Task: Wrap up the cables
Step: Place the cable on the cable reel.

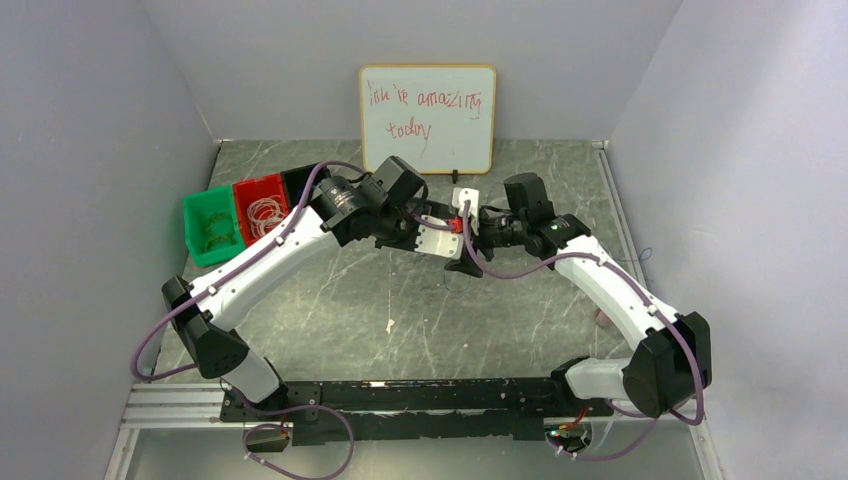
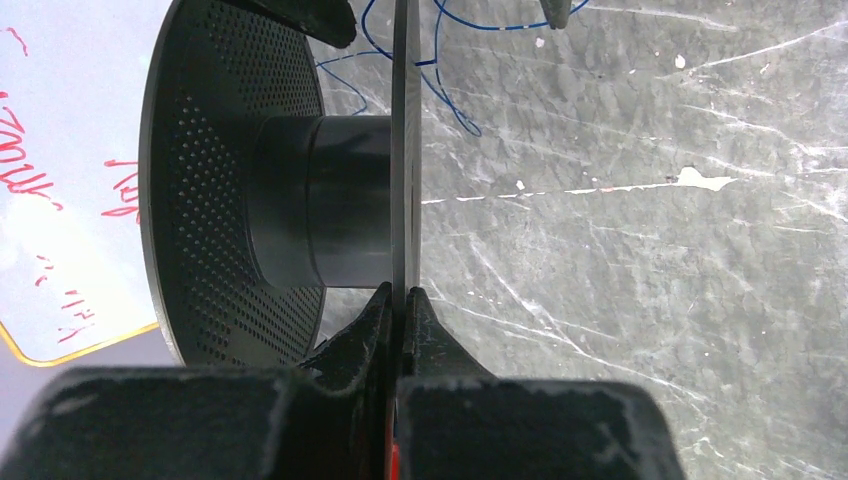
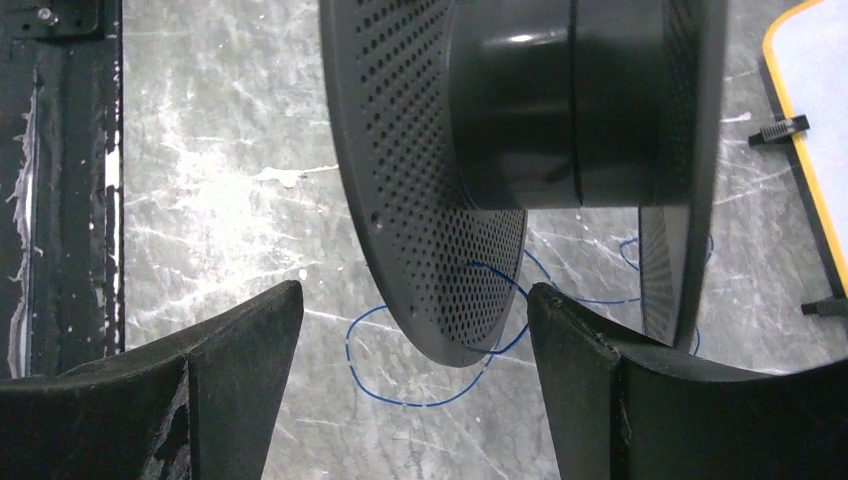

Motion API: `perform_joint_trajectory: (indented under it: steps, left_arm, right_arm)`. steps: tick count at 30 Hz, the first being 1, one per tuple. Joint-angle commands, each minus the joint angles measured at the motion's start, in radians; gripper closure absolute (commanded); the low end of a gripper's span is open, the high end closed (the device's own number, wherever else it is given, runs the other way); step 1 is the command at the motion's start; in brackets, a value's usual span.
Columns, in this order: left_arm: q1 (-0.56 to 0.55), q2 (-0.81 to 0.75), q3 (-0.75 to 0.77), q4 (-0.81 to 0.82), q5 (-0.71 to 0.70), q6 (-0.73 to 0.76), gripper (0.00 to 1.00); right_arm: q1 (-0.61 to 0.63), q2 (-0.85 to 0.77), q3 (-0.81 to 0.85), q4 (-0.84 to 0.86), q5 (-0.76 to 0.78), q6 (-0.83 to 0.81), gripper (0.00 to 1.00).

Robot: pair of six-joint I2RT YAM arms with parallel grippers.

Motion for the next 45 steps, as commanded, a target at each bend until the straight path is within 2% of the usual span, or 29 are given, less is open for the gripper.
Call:
perform_joint_trajectory:
  steps: [1, 4, 12, 15, 22, 25, 28, 32, 35, 38, 43, 45]
  left_arm:
    - [-0.004, -0.014, 0.051, 0.065, 0.003, -0.004, 0.97]
    - [-0.004, -0.016, 0.055, 0.066, 0.003, -0.009, 0.97]
    - [-0.002, -0.017, 0.075, 0.03, 0.042, -0.008, 0.98]
    - [-0.002, -0.012, 0.085, 0.02, 0.056, -0.012, 0.97]
    - [-0.002, -0.003, 0.104, 0.023, 0.06, -0.028, 0.97]
    - [-0.002, -0.003, 0.11, 0.011, 0.071, -0.024, 0.98]
    - [-0.002, -0.006, 0.114, -0.011, 0.081, -0.01, 0.97]
    - [-0.002, -0.006, 0.125, -0.022, 0.091, -0.006, 0.98]
    - [-0.002, -0.003, 0.133, -0.009, 0.081, -0.016, 0.98]
    - [0.0, -0.001, 0.132, 0.023, 0.059, -0.034, 0.97]
    - [0.0, -0.004, 0.118, 0.057, 0.04, -0.069, 0.97]
    - [0.0, -0.004, 0.114, 0.068, 0.035, -0.078, 0.97]
  right_arm:
    - [-0.029, -0.009, 0.028, 0.083, 0.02, 0.092, 0.14]
    - [-0.066, -0.005, 0.051, 0.069, -0.036, 0.12, 0.14]
    - [-0.191, 0.026, 0.077, -0.034, -0.237, 0.015, 0.15]
    - [-0.2, 0.044, 0.076, -0.063, -0.273, -0.006, 0.15]
    - [-0.204, 0.063, 0.021, 0.13, -0.3, 0.264, 0.16]
    - [-0.215, 0.073, 0.043, 0.054, -0.332, 0.167, 0.16]
    - [-0.276, 0.091, 0.083, -0.075, -0.372, 0.035, 0.16]
    - [-0.358, 0.149, 0.137, -0.246, -0.445, -0.093, 0.21]
    - [-0.362, 0.173, 0.117, -0.289, -0.46, -0.134, 0.24]
    - [-0.362, 0.145, 0.018, -0.149, -0.461, -0.035, 0.24]
    - [-0.361, 0.035, -0.22, 0.465, -0.364, 0.421, 0.21]
    - [-0.357, 0.027, -0.27, 0.59, -0.335, 0.541, 0.2]
